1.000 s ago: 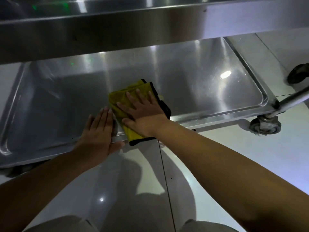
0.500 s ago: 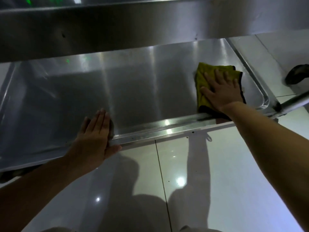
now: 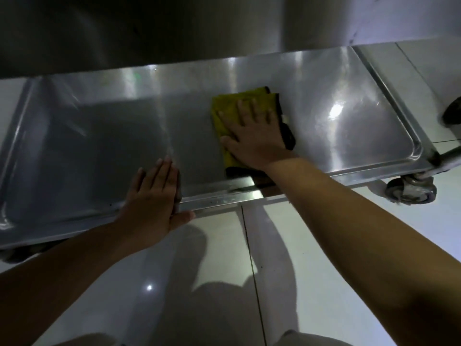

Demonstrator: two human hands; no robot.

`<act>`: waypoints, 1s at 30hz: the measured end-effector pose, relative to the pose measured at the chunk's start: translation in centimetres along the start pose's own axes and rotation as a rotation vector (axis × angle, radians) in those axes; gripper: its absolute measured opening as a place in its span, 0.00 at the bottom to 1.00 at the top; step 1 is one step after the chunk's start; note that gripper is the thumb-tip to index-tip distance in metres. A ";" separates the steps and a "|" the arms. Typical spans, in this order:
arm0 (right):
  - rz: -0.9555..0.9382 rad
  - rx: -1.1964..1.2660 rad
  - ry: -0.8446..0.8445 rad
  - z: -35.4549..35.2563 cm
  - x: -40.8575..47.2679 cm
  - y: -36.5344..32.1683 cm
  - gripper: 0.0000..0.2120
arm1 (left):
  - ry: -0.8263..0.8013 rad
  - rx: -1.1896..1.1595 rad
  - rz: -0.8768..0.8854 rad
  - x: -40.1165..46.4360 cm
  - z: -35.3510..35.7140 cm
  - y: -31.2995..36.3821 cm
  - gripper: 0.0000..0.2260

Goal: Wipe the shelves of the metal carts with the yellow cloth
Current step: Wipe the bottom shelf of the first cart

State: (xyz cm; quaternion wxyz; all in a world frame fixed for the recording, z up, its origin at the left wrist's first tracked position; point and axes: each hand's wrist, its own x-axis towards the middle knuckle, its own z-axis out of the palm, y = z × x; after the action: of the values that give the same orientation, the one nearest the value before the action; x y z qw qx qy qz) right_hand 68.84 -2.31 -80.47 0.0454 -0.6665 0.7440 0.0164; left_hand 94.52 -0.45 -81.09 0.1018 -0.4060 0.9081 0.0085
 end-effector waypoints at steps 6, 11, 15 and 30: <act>-0.229 0.019 -0.027 0.0 2.9 -7.2 0.27 | -0.085 0.005 -0.013 0.2 -0.5 -0.4 0.44; -0.186 0.052 -0.053 -1.0 3.7 -2.9 0.28 | -0.147 -0.009 -0.001 0.0 -0.7 -0.5 0.43; 0.009 0.069 -0.038 -1.3 2.6 5.3 0.29 | -0.105 -0.056 -0.027 0.0 -1.0 0.0 0.54; 0.135 0.059 -0.012 -1.0 -1.9 12.1 0.27 | -0.082 -0.123 0.352 3.5 -5.8 8.8 0.27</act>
State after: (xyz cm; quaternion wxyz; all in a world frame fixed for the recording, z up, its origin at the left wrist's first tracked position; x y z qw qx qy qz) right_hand 57.03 0.83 -79.76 0.0684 -0.6132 0.7870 0.0016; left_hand 84.70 2.27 -76.72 0.1106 -0.2458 0.9580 0.0983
